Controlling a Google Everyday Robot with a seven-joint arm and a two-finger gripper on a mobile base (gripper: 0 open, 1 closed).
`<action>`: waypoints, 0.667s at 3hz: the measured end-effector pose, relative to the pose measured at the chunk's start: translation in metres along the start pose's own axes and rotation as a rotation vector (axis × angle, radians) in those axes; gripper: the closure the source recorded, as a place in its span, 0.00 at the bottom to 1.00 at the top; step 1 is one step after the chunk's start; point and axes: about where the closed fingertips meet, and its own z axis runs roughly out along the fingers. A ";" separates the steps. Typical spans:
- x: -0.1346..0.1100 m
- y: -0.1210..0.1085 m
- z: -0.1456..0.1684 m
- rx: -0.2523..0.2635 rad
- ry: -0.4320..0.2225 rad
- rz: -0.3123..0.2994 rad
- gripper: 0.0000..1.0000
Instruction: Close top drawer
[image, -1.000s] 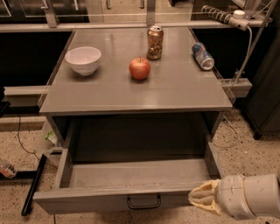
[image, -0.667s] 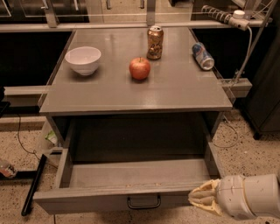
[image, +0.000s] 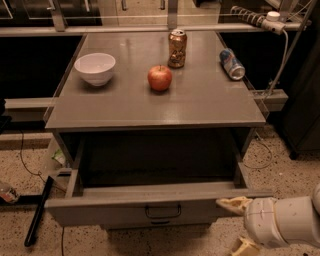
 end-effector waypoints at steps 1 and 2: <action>-0.004 -0.028 0.013 0.010 -0.008 -0.007 0.18; -0.010 -0.060 0.031 0.010 -0.012 -0.023 0.42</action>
Offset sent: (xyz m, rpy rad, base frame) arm 0.1112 0.0197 -0.0199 0.0056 -0.0357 0.0258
